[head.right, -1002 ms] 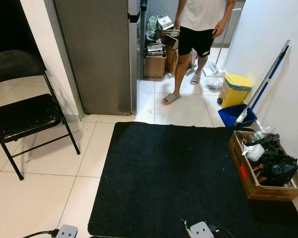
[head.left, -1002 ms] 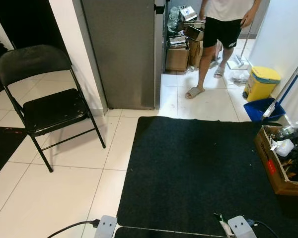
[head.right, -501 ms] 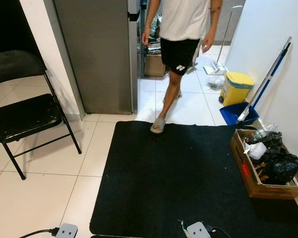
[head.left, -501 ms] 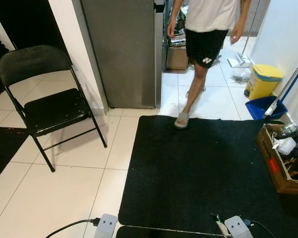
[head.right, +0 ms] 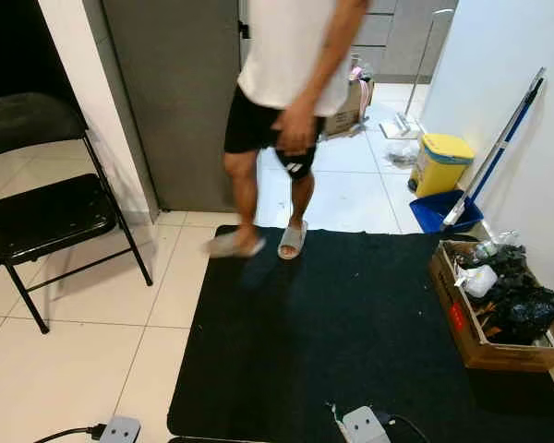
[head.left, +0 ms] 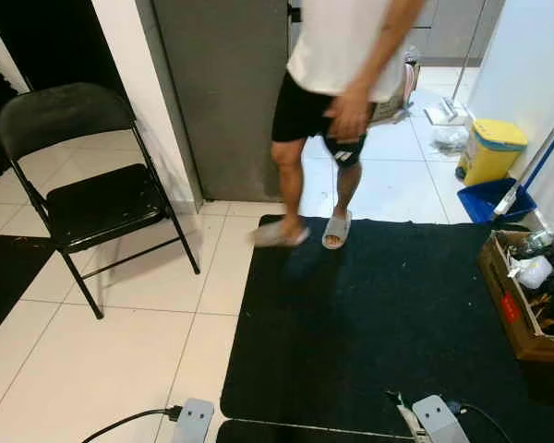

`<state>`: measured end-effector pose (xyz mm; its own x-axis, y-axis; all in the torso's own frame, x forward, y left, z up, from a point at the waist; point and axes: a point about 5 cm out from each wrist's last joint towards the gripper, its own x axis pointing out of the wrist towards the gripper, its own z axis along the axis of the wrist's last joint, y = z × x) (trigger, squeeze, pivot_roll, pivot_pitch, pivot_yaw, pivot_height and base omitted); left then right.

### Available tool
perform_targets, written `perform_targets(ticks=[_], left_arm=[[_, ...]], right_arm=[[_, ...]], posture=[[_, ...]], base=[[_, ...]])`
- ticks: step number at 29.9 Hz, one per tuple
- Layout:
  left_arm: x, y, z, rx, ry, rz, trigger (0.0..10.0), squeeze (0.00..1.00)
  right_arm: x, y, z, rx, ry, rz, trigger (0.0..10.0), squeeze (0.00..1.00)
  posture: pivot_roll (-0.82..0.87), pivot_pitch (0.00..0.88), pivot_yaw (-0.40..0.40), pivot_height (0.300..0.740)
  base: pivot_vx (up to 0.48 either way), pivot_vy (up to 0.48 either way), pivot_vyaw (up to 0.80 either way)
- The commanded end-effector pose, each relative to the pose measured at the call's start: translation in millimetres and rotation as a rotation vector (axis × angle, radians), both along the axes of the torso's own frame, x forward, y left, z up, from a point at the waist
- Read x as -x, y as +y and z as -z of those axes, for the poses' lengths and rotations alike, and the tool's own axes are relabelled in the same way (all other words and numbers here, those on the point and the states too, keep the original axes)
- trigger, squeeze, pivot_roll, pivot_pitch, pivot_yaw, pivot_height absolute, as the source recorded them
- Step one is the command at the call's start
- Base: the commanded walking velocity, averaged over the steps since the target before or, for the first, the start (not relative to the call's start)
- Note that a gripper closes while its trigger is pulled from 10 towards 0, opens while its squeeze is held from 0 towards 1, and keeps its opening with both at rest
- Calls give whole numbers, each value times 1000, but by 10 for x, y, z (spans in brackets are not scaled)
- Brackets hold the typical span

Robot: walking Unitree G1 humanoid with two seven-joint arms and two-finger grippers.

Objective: Restocking fridge

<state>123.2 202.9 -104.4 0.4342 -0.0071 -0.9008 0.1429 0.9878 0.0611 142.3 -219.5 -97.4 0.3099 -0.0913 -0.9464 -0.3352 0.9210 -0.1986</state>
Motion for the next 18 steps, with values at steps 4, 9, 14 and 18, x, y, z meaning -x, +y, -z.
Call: perform_targets(ticks=[4, 9, 14, 18], left_arm=[[28, 79, -3, -14, 13, -15, 10000, 0], [20, 96, -9, -21, 11, -9, 10000, 0], [10, 121, -16, -32, 7, -7, 10000, 0], [25, 139, -15, -38, 11, -7, 10000, 0]], right_arm=[[7, 24, 7, -13, 7, 5, 10000, 0], [21, 39, 15, -17, 12, 5, 10000, 0], [19, 44, 15, -10, 9, -8, 10000, 0], [-15, 55, 5, -8, -2, -25, 10000, 0]], posture=[[10, 0, -11, 740], [16, 0, -13, 740], [27, 0, -19, 740], [31, 0, -19, 740]], base=[[0, 0, -695], [0, 0, -800], [0, 0, -410], [0, 0, 0]])
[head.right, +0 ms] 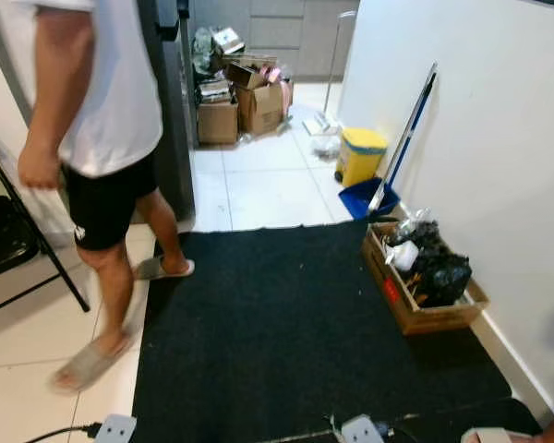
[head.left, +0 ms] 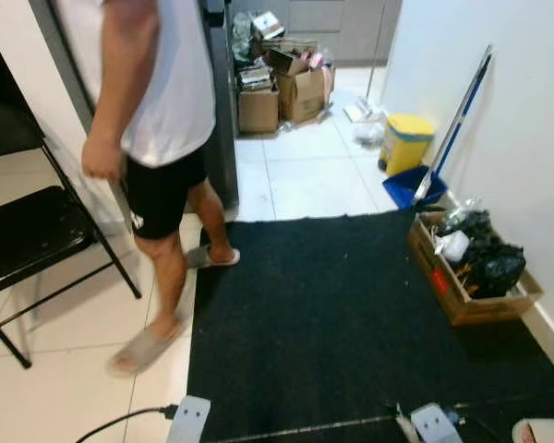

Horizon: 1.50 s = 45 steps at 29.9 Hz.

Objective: Restocking fridge

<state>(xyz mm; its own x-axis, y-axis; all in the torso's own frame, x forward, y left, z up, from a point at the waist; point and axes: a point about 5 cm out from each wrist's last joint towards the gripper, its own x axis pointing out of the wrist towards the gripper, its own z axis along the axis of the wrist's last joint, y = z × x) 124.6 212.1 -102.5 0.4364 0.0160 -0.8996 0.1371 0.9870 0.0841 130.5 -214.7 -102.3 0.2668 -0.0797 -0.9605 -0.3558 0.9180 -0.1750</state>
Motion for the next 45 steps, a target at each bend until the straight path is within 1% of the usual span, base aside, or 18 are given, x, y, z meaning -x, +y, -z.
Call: perform_targets(ticks=[1, 14, 28, 33, 38, 45], left_arm=[[39, 48, 4, -15, 13, -2, 10000, 0], [52, 59, 5, -19, 13, -4, 10000, 0], [60, 31, 13, -14, 13, -9, 10000, 0], [50, 32, 10, -12, 10, -16, 10000, 0], [-1, 11, -1, 0, -1, -17, 10000, 0], [8, -7, 5, 9, 6, -18, 10000, 0]], right_arm=[[-133, 7, -44, -1, -48, -11, 10000, 0], [-163, 6, -56, 3, -50, -38, 10000, 0], [-137, -26, -53, 9, -42, -45, 10000, 0], [-162, -40, -65, 12, -48, -46, 10000, 0], [-193, -33, -75, 9, -56, -43, 10000, 0], [-190, -34, -74, 2, -62, -18, 10000, 0]], posture=[[31, 0, -19, 740], [41, 0, -31, 740], [35, 0, -41, 740], [32, 0, -42, 740], [19, 0, -39, 740], [-2, 0, -23, 740]], base=[[0, 0, 0], [0, 0, 0], [0, 0, 0], [0, 0, 0], [0, 0, 0], [0, 0, 0]])
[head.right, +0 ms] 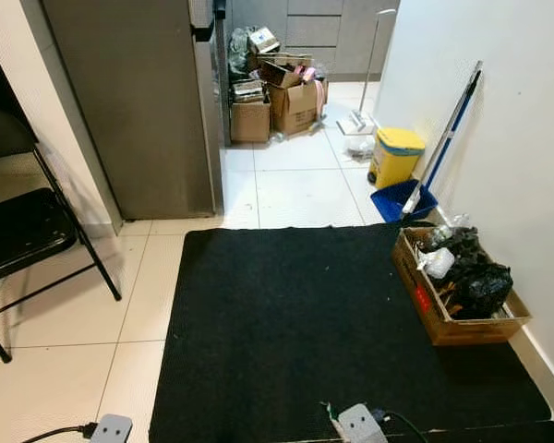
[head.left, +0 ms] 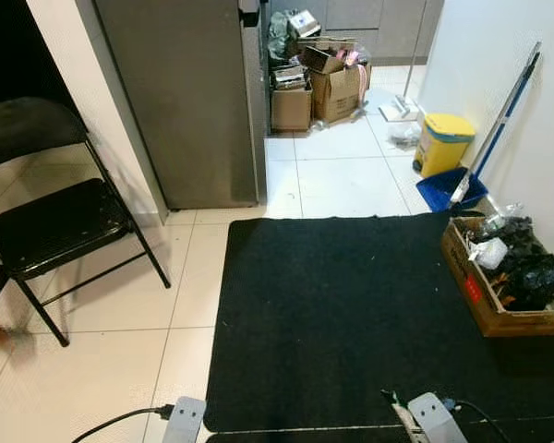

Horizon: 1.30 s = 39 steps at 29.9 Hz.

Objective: Restocking fridge

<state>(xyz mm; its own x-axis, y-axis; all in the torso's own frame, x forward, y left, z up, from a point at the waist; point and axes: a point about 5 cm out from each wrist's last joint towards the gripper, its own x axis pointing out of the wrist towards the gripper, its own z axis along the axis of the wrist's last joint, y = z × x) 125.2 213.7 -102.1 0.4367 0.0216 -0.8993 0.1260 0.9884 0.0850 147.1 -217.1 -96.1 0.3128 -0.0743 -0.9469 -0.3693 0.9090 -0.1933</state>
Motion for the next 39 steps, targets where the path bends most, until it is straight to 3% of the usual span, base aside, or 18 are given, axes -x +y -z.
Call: perform_targets(ticks=[1, 10, 20, 31, 39], left_arm=[[15, -21, 9, 10, 7, -7, 10000, 0], [6, 4, 2, 8, 9, -7, 10000, 0], [8, 2, 5, 0, 18, 9, 10000, 0], [-47, -4, -11, -5, 9, 28, 10000, 0], [2, -31, 9, 4, 19, 28, 10000, 0]], right_arm=[[-12, -12, -7, -3, -11, 20, 10000, 0], [111, -13, 36, -7, 31, 33, 10000, 0], [105, -7, 36, -10, 21, 41, 10000, 0], [37, 0, 13, -5, 6, 5, 10000, 0], [72, -8, 23, -1, 22, -11, 10000, 0]], posture=[[-5, 0, -19, 740], [-20, 0, -3, 740], [-28, 0, 0, 740], [-26, 0, 1, 740], [-21, 0, -7, 740]], base=[[0, 0, 0], [0, 0, -501], [0, 0, -759], [0, 0, 0], [0, 0, 0]])
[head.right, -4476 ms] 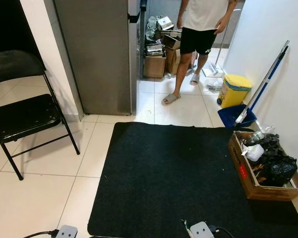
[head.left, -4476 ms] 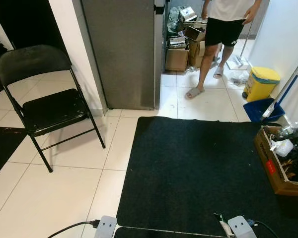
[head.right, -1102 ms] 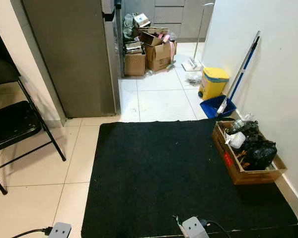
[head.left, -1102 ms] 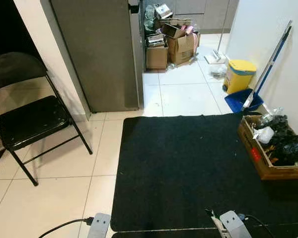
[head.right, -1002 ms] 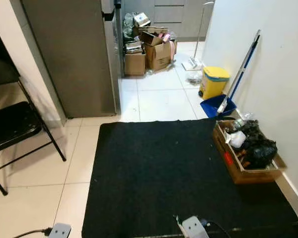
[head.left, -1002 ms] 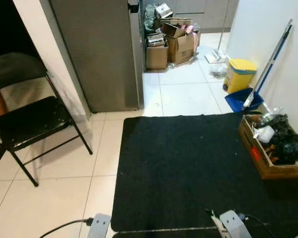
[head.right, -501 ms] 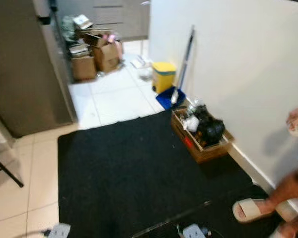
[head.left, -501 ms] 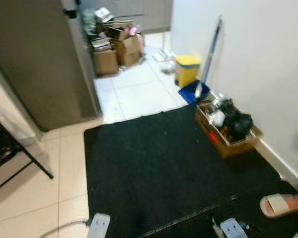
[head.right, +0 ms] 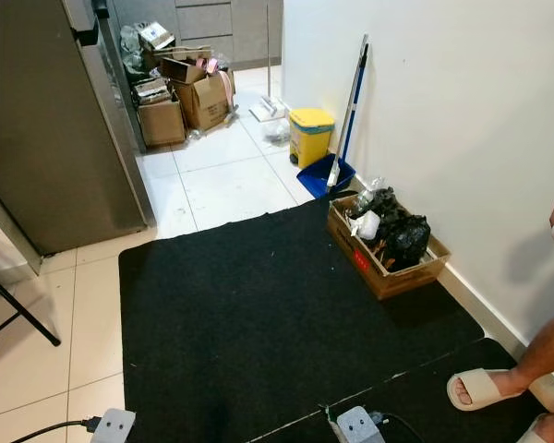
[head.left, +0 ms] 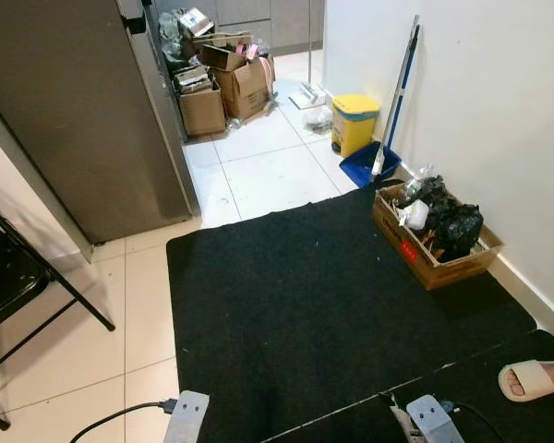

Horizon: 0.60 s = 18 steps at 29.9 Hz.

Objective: Restocking fridge

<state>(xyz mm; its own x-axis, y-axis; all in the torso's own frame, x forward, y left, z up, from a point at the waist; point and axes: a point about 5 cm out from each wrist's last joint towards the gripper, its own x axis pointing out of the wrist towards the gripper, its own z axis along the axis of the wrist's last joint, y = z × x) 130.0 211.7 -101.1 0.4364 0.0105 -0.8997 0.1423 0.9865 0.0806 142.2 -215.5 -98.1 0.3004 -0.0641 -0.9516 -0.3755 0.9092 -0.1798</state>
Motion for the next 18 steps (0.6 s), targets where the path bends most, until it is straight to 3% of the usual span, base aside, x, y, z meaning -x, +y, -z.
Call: perform_targets(ticks=[1, 9, 18], left_arm=[[51, -11, 19, -1, 18, 12, 10000, 0], [63, -20, 24, 7, 19, 2, 10000, 0], [-20, -11, -4, 10, -3, -8, 10000, 0]], right_arm=[[23, -24, 3, 8, 9, -7, 10000, 0], [19, -27, 1, 9, 5, -2, 10000, 0], [-63, 17, -19, -4, -20, 11, 10000, 0]], posture=[[-21, 0, -7, 740], [-20, 0, -10, 740], [-20, 0, -4, 740]], base=[[0, 0, 0], [0, 0, 0], [0, 0, 0]])
